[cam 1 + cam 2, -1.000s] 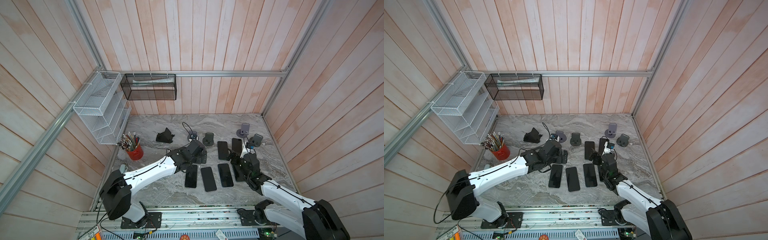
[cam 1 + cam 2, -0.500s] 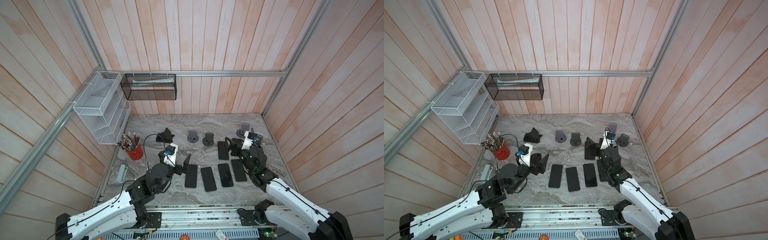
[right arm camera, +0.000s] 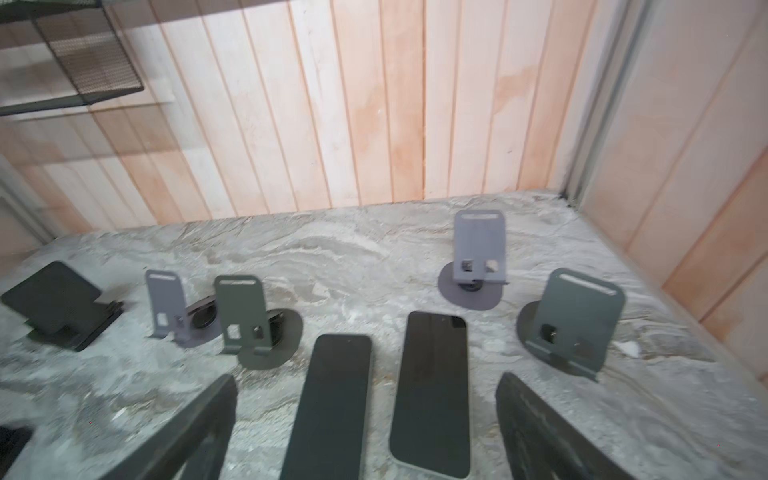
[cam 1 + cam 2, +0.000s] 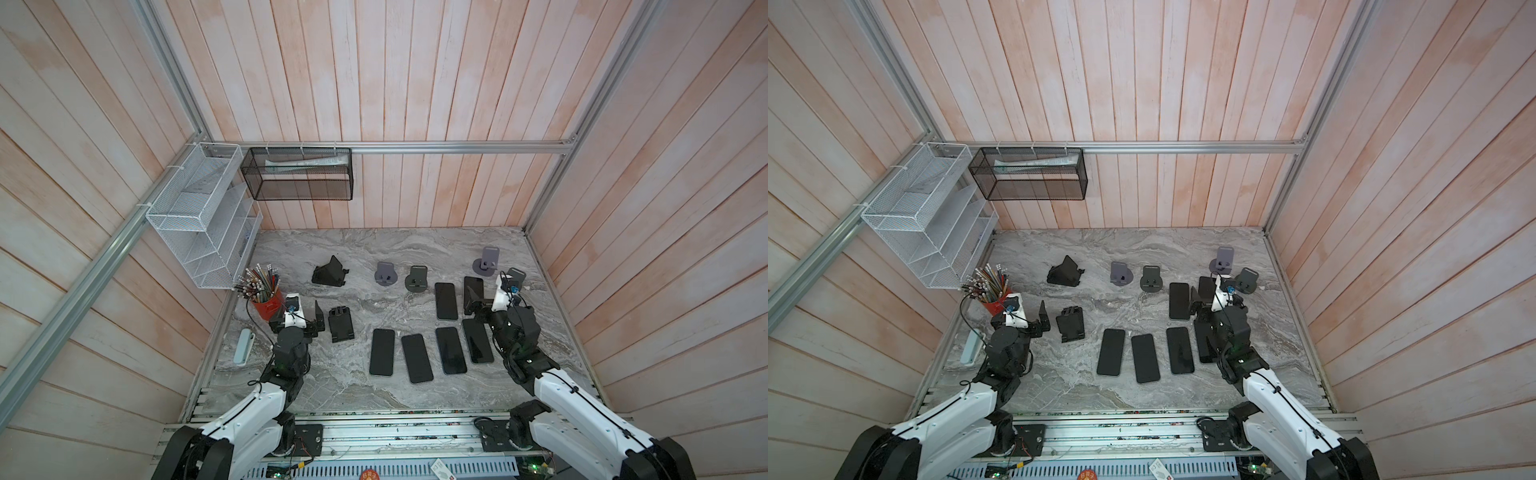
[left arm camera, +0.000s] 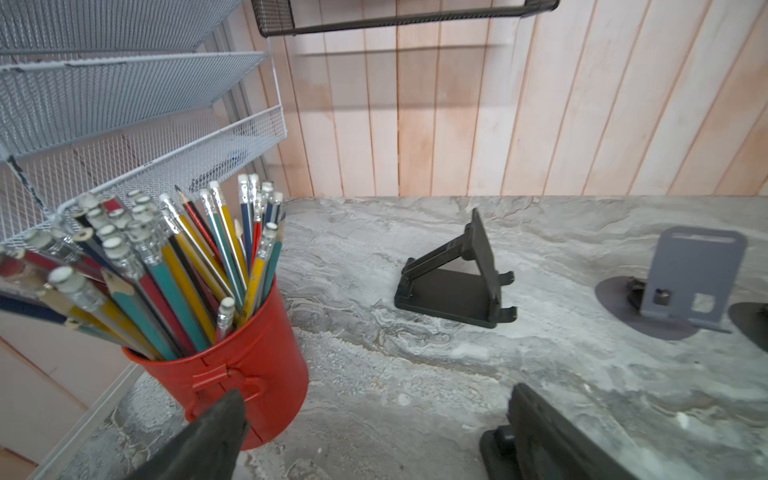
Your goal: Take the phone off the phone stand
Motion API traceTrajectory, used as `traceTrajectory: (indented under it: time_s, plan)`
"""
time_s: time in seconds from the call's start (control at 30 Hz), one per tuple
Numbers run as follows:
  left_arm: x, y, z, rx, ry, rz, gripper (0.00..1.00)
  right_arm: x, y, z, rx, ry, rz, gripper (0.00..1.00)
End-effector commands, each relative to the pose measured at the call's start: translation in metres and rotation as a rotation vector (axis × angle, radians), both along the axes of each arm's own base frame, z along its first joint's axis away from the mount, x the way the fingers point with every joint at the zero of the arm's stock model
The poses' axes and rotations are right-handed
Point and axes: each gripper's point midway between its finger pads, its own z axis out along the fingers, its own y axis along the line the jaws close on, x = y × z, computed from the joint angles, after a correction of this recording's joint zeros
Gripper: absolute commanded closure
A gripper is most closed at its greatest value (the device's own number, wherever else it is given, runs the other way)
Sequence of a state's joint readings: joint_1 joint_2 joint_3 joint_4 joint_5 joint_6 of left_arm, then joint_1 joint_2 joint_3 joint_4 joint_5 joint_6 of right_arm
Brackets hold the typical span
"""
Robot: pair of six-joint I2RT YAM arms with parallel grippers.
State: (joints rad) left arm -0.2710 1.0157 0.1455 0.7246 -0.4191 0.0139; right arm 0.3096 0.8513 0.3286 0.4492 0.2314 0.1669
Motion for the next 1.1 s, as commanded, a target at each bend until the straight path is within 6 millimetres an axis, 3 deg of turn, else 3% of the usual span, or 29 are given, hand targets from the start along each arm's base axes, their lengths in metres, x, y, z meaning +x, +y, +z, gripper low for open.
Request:
traceTrajectory:
  time_s: [0.0,0.13,0.3,0.43,0.63,1.07]
  plan:
    - [0.015,0.002,0.042,-0.030,-0.173,-0.028,0.00,0.000,-0.027,0.007,-0.045,-0.049,-0.063,0.02]
    - [0.030,0.006,0.030,-0.006,-0.144,-0.053,0.00,0.001,-0.042,0.012,-0.027,-0.098,-0.085,0.02]
    - [0.047,0.008,0.016,-0.002,-0.087,-0.099,0.00,0.007,-0.050,0.004,-0.053,-0.099,-0.103,0.02]
    - [0.047,0.018,-0.002,-0.061,-0.071,-0.107,0.00,0.011,-0.053,-0.005,-0.069,-0.084,-0.105,0.02]
    - [0.053,0.017,-0.020,-0.066,-0.061,-0.126,0.00,0.016,-0.058,-0.022,-0.124,-0.059,-0.093,0.02]
    - [0.068,0.016,-0.029,-0.073,0.008,-0.149,0.00,0.010,-0.067,-0.056,-0.144,-0.051,-0.098,0.02]
